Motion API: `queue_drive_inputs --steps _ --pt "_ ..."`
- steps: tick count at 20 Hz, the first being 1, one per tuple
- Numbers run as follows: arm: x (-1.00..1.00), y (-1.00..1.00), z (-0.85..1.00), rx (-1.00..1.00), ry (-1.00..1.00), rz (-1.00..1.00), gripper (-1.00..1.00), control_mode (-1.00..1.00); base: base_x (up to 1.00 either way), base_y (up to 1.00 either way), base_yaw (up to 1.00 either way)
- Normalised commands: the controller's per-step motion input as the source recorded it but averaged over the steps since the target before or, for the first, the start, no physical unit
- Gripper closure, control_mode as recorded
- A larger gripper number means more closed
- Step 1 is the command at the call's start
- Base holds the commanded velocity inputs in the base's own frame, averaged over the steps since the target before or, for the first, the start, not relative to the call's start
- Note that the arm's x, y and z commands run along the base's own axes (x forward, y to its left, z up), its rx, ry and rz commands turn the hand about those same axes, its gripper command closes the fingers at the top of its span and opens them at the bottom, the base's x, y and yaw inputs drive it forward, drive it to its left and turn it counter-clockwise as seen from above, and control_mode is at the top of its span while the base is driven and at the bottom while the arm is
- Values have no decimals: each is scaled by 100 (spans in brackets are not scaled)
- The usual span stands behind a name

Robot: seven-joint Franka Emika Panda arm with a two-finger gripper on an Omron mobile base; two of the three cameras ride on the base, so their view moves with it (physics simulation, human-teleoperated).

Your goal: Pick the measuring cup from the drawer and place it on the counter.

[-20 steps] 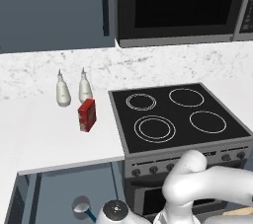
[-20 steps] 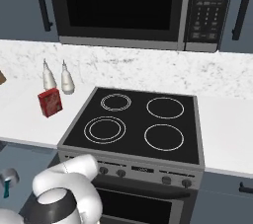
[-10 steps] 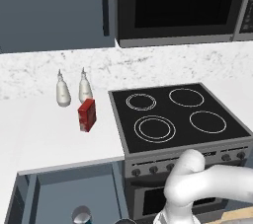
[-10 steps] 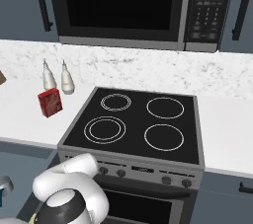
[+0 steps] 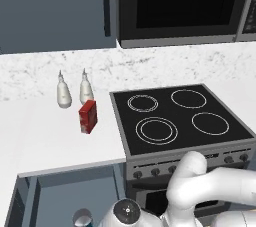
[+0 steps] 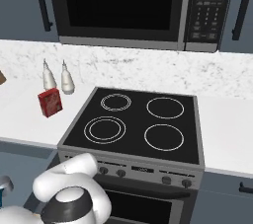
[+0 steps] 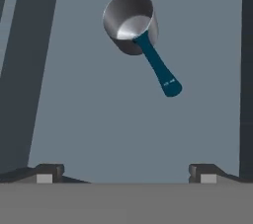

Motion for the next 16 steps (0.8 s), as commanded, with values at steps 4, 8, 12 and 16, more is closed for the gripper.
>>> queue_drive_inputs --steps 4,8,12,16 --pt "87 0 13 0 1 0 -100 -100 0 0 0" --pt "63 1 0 0 9 0 -100 -100 0 0 0" --pt "58 7 -2 0 9 0 -100 -100 0 0 0" --pt "24 4 -26 0 3 0 -100 -100 0 0 0"
